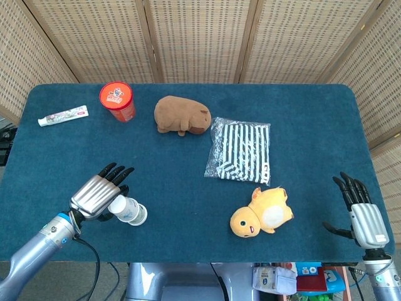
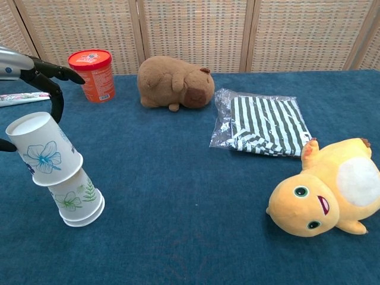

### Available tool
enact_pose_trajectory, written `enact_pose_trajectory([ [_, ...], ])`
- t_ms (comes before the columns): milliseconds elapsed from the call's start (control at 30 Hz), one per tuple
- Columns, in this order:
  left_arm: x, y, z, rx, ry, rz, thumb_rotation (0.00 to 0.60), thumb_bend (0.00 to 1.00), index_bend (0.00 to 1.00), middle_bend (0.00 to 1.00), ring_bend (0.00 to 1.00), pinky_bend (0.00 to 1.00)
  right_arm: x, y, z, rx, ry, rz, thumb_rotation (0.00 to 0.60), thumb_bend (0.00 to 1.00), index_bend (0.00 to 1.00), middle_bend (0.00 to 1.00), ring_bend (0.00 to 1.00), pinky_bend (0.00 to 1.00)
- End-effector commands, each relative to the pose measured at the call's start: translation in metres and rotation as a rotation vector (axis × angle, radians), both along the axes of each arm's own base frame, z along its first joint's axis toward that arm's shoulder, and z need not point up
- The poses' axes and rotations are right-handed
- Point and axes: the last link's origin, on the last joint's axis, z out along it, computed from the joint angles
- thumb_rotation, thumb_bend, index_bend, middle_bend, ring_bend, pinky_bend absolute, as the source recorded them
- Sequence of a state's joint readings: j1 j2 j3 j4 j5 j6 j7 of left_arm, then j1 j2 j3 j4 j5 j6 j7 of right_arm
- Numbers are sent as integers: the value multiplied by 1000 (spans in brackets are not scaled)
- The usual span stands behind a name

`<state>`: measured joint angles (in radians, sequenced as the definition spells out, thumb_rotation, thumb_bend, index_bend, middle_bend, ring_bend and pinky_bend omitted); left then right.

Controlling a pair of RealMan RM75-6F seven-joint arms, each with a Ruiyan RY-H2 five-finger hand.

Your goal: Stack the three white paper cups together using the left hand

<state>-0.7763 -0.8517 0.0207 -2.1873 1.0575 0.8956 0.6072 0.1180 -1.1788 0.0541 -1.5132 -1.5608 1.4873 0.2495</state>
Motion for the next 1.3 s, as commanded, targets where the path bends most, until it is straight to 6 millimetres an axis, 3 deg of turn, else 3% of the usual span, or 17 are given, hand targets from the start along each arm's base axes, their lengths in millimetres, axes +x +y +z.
enact_pose_trajectory([
  [33, 1, 0, -7, -10, 6, 1, 600, 236, 394, 0, 0, 0, 0, 0, 0, 0, -2, 1, 600, 48, 0, 0, 0, 0],
  [400, -2, 1, -24, -33, 72, 14, 600, 236, 372, 0, 0, 0, 0, 0, 2, -12, -11, 8, 600, 48, 0, 0, 0, 0],
  [600, -6, 7, -31, -21, 105, 33, 600, 235, 68, 0, 0, 0, 1, 1, 3, -14, -11, 10, 600, 47, 0, 0, 0, 0],
  [700, -7, 9, -31, -3, 97, 43, 600, 234, 3, 0, 0, 0, 0, 1, 3, -14, -12, 7, 600, 47, 0, 0, 0, 0],
  [933, -9, 1, -21, 77, -77, 81, 600, 234, 0, 0, 0, 0, 2, 2, 2, 0, -3, 15, 600, 47, 0, 0, 0, 0],
  [1133, -30, -24, -19, 285, -244, -12, 600, 234, 0, 0, 0, 0, 5, 4, 1, 0, 15, 25, 600, 47, 0, 0, 0, 0],
  [1300, -58, -47, -31, 400, -229, -64, 600, 234, 0, 0, 0, 0, 7, 4, 0, 1, 24, 24, 600, 47, 0, 0, 0, 0],
])
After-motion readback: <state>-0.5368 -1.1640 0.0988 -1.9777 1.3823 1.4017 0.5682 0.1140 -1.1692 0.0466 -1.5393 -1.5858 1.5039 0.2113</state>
